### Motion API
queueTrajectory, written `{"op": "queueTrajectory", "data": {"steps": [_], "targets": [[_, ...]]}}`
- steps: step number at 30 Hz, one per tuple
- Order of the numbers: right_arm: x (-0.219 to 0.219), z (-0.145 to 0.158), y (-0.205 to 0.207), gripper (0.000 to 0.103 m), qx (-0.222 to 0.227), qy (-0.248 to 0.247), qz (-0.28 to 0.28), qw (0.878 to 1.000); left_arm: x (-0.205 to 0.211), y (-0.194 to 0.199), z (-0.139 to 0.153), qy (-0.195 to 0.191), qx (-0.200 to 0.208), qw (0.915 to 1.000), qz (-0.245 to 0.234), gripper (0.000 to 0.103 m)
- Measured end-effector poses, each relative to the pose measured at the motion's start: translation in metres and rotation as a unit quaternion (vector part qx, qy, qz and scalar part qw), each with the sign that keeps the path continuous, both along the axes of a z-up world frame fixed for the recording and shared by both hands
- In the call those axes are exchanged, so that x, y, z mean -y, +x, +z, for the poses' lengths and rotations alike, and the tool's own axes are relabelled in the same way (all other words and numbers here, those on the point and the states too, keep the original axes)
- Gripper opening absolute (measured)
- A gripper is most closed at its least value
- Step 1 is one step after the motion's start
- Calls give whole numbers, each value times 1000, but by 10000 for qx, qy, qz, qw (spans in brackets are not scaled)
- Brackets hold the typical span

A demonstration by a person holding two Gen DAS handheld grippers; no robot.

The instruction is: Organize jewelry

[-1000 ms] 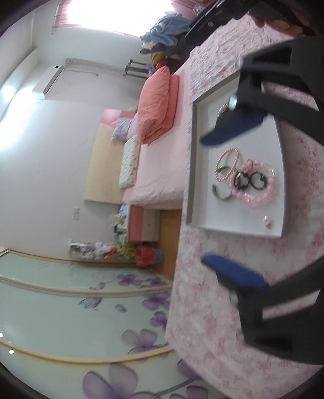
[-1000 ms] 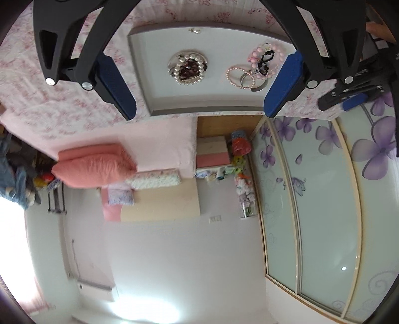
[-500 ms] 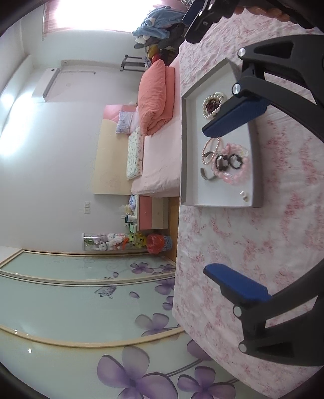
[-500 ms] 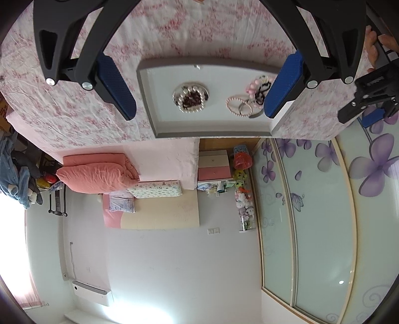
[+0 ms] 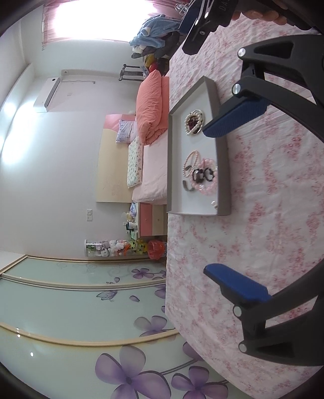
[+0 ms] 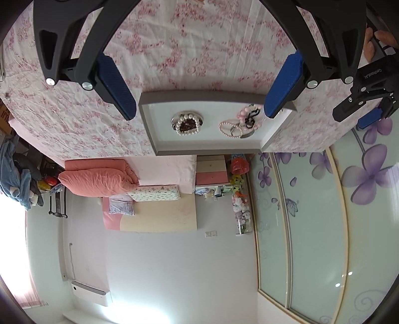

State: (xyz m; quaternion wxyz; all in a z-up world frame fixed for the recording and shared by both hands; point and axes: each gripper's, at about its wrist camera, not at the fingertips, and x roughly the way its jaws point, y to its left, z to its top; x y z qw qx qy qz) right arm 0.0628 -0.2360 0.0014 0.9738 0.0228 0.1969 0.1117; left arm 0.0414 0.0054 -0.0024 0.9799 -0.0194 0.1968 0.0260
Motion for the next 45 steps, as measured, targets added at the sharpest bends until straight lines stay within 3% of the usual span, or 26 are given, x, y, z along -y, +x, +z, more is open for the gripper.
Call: {"op": "queueTrajectory", "data": {"steps": [15, 45], "targets": [[9, -18, -22, 101, -191, 124, 18, 9997, 12, -27, -9, 34, 72, 9999, -111, 99], [7, -22, -22, 101, -248, 139, 104, 9995, 10, -27, -13, -48, -16, 9999, -97, 99]]}}
